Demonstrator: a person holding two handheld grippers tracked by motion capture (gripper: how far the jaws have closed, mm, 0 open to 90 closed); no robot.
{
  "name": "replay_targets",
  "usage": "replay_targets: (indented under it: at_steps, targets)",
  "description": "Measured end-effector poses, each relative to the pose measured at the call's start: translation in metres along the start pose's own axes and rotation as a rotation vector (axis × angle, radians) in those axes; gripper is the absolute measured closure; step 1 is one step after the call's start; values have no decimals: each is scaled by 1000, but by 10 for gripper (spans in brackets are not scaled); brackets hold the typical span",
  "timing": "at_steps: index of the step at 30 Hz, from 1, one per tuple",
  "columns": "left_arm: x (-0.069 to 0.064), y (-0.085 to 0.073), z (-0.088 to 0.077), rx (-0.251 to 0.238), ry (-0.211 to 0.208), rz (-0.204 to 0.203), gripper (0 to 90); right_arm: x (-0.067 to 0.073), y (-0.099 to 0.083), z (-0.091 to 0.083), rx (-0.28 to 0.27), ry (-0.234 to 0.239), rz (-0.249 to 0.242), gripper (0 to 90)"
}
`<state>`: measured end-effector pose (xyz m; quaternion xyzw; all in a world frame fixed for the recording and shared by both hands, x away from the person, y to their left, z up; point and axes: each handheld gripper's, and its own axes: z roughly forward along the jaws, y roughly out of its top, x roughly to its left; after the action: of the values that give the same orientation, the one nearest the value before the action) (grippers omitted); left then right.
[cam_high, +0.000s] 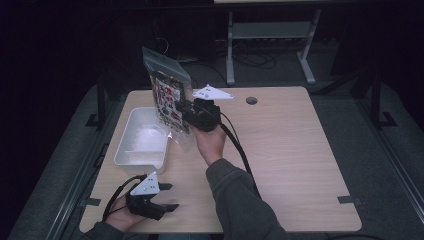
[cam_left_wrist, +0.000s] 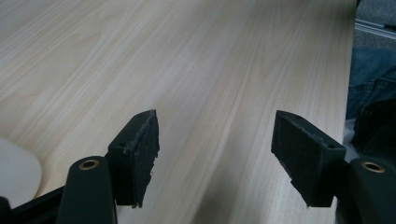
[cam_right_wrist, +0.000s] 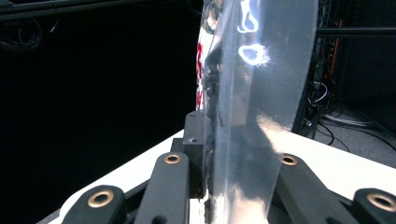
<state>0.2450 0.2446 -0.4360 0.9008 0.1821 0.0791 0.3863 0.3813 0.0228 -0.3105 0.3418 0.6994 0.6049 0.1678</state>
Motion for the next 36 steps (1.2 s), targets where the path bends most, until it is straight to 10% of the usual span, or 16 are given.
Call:
replay_targets:
  at_steps: [36]
  targets:
    - [5, -17, -16, 16, 21, -14, 306, 31, -21, 97, -17, -72, -9, 755]
